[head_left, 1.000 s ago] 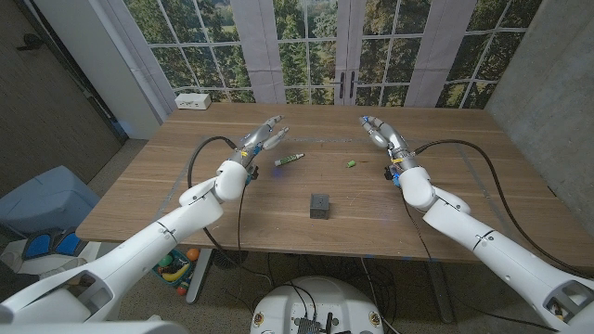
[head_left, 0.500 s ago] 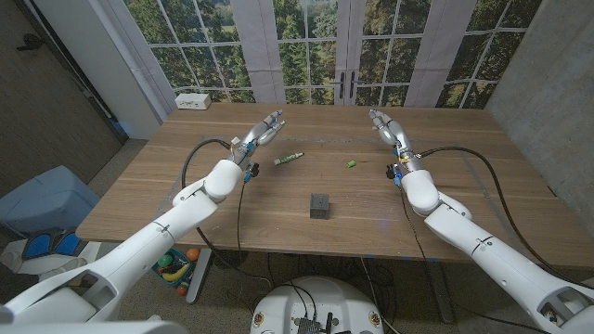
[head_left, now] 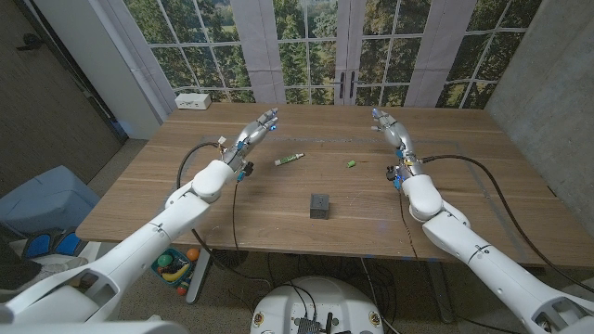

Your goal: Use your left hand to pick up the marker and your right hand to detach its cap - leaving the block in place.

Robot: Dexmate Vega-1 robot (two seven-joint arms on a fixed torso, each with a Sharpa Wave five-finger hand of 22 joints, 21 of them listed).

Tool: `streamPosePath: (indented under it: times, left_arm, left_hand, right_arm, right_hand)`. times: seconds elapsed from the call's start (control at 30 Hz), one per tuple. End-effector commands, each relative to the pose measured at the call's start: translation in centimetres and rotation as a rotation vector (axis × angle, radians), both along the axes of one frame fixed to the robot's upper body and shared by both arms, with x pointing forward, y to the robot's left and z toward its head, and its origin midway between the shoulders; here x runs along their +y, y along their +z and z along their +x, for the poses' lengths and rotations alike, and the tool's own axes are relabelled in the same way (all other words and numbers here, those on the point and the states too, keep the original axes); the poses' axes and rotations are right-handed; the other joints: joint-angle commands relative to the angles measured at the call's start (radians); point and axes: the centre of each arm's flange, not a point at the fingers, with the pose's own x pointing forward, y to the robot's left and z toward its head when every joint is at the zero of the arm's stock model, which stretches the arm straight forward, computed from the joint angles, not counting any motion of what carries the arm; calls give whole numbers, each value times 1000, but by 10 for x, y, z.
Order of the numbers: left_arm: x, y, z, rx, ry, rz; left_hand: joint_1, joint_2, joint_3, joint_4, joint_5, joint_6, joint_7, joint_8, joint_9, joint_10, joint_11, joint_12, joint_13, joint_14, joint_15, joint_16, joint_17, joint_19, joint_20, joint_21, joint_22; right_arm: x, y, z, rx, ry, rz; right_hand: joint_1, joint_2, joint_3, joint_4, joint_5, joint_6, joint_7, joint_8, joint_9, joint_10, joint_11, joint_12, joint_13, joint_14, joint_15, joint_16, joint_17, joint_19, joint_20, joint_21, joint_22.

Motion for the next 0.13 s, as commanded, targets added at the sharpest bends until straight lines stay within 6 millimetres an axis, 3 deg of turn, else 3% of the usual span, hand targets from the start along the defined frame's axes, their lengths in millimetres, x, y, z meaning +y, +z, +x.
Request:
streamPosePath:
  times: [0.03,0.13]
  left_arm:
    - [30,-6,7,33,-73,-37]
    - [33,-5,10,39,-79,-43]
  left_hand:
    - [-17,15,11,-4,-2,0,0,3,0,-9,-6,5,2,-10,-10,2,2,9,-7,-4,3]
    - [-20,13,12,-6,-3,-2,0,2,0,-11,-7,4,1,-12,-9,2,2,7,-10,-5,2]
  right_arm:
    - [7,-15,-23,-24,-58,114]
    - [12,-16,-25,-24,-67,114]
  right_hand:
    - [-12,-15,12,2,-2,11,11,12,-2,7,13,4,-9,-10,-46,0,-16,-36,-89,-32,0]
    - [-14,-16,16,1,-2,16,13,13,-2,13,16,6,-13,-9,-41,0,-23,-41,-94,-41,0]
